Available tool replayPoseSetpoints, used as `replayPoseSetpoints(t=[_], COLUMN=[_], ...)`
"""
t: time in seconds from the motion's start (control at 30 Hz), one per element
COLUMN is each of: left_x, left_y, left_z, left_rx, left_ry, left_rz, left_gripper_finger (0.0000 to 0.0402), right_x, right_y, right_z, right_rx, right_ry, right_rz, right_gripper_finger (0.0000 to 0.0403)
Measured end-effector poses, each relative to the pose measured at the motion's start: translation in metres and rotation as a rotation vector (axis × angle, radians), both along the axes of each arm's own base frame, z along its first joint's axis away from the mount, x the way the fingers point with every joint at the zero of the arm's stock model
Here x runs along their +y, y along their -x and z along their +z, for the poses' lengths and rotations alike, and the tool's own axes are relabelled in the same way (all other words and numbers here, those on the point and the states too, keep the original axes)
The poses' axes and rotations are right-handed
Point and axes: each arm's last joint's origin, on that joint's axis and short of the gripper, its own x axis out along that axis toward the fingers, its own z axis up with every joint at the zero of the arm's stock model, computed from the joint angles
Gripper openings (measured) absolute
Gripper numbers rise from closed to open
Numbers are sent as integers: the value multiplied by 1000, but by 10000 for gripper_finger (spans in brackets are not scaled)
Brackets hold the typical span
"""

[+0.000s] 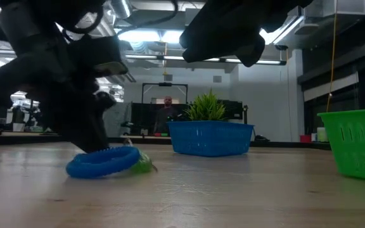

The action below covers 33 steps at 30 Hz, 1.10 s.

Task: Sort spring keychains
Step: Put the blue spring keychain into the blue bin

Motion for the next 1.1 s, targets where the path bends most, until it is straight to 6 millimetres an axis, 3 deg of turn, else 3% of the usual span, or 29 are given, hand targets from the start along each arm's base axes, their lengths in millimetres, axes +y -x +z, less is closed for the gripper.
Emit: replayPoseSetpoints(t=[0.23, 0.5, 0.77, 1.1], left_x=[4, 0, -10, -21], left_y=[16, 35, 39, 39], left_z=[44, 93, 106, 117], left_rx=[-119, -396, -545, -619], left_ry=[-123, -305, -429, -471], left_rz=[83, 227, 345, 310], left_gripper_finger=[14, 14, 15, 15], right_x=[-1, -9, -16, -34], right_y=[0, -5, -13, -23], right_z=[0, 3, 13, 19], right_rx=[3, -59, -180, -242], right_ry=[37, 51, 30, 2], right_rz=[1, -120, -210, -263], right_gripper_finger=[128, 128, 128, 128])
